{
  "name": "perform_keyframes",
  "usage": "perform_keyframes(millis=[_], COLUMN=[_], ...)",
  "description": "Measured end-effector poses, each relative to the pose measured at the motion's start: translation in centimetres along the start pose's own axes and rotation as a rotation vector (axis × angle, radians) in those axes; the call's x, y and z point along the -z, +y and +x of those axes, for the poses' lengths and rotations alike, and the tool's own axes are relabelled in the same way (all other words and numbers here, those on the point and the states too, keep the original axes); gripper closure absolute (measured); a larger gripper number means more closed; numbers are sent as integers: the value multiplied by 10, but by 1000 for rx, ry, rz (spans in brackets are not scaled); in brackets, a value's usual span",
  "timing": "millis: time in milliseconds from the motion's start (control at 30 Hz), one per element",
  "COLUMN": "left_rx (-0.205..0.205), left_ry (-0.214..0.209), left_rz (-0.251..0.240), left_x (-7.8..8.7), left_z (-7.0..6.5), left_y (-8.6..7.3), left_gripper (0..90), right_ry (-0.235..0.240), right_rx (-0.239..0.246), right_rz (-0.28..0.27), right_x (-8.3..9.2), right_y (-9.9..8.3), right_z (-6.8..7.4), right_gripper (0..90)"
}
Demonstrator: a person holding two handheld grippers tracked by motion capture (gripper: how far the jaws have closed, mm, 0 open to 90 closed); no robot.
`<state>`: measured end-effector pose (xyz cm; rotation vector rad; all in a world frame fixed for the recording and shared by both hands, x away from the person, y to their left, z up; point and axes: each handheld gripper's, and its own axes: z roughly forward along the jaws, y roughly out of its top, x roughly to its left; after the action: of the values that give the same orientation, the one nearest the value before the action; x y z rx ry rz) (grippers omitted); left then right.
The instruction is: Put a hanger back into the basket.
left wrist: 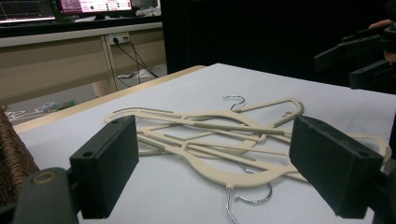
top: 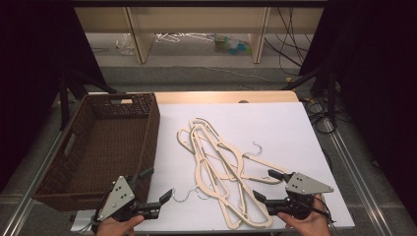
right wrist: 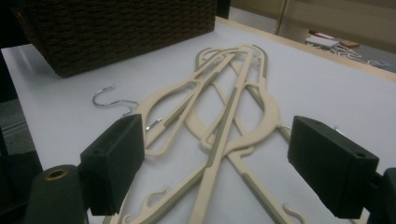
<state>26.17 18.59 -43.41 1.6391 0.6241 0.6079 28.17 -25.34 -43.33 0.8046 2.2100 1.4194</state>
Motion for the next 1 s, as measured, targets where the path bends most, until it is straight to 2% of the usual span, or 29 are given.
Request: perform_keyframes(millis=[67, 200, 300, 333, 367, 400, 433, 500, 533, 600, 633, 667, 700, 733, 800, 833, 900, 1000], left_rx=[-2, 2, -4, -4, -3, -15, -15, -15, -18, -18, -16, -16, -16, -7, -14, -15, -26, -20], left_ry=[-4, -5, -5, -5, -9, -9, -8, -9, -10, -10, -11, -11, -12, -17, -18, -18, -22, -26], left_rz=[4, 0, 12, 12, 4, 18, 19, 19, 19, 21, 22, 22, 22, 19, 24, 29, 30, 35], left_x=[0, -1, -2, -2, -3, -3, -3, -3, -3, -3, -3, -3, -3, -4, -4, -4, -5, -6], left_z=[-1, -1, -2, -2, -2, -3, -3, -3, -3, -3, -3, -3, -3, -4, -4, -5, -5, -5], left_y=[0, 0, -1, -1, -1, -1, -1, -1, -1, -1, -2, -1, -1, -2, -2, -2, -2, -3], left_gripper=[158, 158, 158, 159, 159, 158, 158, 158, 158, 159, 159, 159, 159, 159, 159, 160, 160, 160], right_ry=[26, 26, 67, 67, 67, 86, 93, 97, 121, 133, 133, 131, 144, 146, 147, 149, 152, 134], right_rx=[-9, 8, 25, 19, 19, 42, 45, 62, 70, 66, 66, 76, 91, 94, 101, 115, 125, 131], right_rz=[14, 29, 59, 98, 98, 139, 172, 187, 222, 268, 268, 323, 348, 370, 375, 392, 442, 505], right_x=[-2, -4, -11, -13, -13, -21, -24, -28, -35, -42, -42, -50, -54, -57, -60, -66, -71, -80], right_y=[0, 1, 2, 2, 2, 2, 2, 2, 3, 3, 3, 1, 0, -1, -1, -1, -1, -3], right_z=[2, 4, 9, 11, 11, 14, 16, 18, 24, 30, 30, 36, 39, 42, 44, 49, 52, 55], right_gripper=[216, 224, 276, 286, 286, 311, 312, 324, 358, 387, 387, 397, 419, 428, 431, 461, 481, 506])
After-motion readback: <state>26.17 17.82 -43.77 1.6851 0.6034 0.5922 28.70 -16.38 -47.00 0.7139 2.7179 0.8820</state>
